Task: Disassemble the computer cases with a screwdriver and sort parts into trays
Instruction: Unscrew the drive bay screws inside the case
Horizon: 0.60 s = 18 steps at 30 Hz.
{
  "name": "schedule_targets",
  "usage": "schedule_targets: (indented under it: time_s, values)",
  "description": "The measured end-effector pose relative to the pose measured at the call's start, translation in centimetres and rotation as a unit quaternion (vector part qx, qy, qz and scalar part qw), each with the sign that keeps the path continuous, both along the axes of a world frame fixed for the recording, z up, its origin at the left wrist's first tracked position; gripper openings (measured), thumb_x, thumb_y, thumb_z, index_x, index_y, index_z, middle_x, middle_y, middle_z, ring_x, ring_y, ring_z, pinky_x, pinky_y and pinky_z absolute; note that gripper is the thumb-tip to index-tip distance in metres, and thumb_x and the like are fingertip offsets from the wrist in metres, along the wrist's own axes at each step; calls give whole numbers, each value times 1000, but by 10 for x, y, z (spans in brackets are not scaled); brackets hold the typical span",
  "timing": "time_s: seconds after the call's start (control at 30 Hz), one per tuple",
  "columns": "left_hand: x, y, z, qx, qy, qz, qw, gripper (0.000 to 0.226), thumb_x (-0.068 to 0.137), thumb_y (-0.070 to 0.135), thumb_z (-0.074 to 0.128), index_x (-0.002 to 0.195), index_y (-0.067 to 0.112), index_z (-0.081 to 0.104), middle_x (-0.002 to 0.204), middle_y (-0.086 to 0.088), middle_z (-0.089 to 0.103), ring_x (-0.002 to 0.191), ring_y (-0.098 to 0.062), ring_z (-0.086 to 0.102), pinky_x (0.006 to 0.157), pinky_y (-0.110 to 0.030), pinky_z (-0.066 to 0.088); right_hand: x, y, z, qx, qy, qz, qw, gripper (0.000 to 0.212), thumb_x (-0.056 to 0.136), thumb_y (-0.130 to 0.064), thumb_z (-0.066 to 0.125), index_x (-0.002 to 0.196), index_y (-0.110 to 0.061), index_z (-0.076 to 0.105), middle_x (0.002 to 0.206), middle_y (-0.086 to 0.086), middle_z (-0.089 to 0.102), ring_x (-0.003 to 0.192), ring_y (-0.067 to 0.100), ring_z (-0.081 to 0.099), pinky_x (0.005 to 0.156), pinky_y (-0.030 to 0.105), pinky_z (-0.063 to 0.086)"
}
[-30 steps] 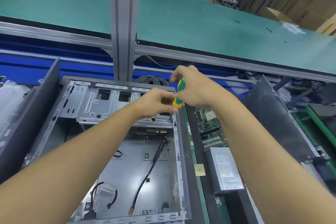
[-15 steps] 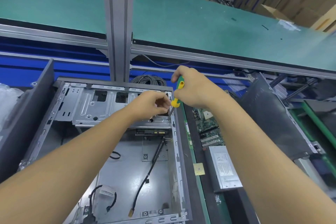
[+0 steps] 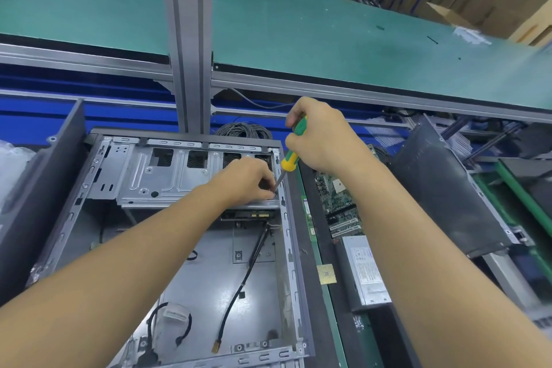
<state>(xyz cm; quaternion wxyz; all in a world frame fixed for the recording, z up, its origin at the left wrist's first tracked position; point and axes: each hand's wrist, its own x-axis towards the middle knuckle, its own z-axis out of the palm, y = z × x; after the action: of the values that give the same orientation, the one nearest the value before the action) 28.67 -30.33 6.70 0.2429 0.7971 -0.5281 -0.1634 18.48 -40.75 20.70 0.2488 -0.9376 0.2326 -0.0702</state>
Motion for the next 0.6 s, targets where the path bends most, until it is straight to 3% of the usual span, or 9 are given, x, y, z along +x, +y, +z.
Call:
schedule_targets:
  time_s: [0.27, 0.33, 0.47, 0.6]
  values:
    - [-10, -9, -2, 34, -31, 21, 999, 14, 83, 27, 67, 71, 30, 59, 80, 10, 62, 77, -14, 59, 83, -35, 41, -10, -5, 5, 3, -30, -23, 999, 19, 88, -10, 62, 98, -24, 53, 106, -3, 51, 87, 17, 48, 57, 22, 36]
    - [-10, -8, -4, 26, -23, 24, 999, 15, 84, 26, 67, 72, 29, 58, 80, 11, 60, 76, -13, 59, 84, -35, 43, -13, -7, 7, 12, -40, -28, 999, 19, 88, -10, 62, 97, -24, 53, 107, -2, 53, 81, 16, 49, 57, 25, 39]
    - [-4, -1, -4, -31, 47, 27, 998, 17, 82, 18, 72, 72, 27, 62, 77, 12, 63, 72, -5, 60, 71, -23, 47, -19, -11, 10, 38, -67, -55, 996, 18, 86, -10, 61, 95, -25, 53, 106, 1, 57, 68, 15, 53, 56, 35, 52]
    - [-1, 5, 3, -96, 174, 71, 977, 11, 79, 11, 73, 75, 21, 69, 72, 10, 70, 62, 4, 61, 58, -10, 45, -28, -18, 9, 40, -120, -99, 987, 18, 86, -6, 58, 95, -21, 52, 101, 2, 57, 57, 6, 52, 43, 17, 37]
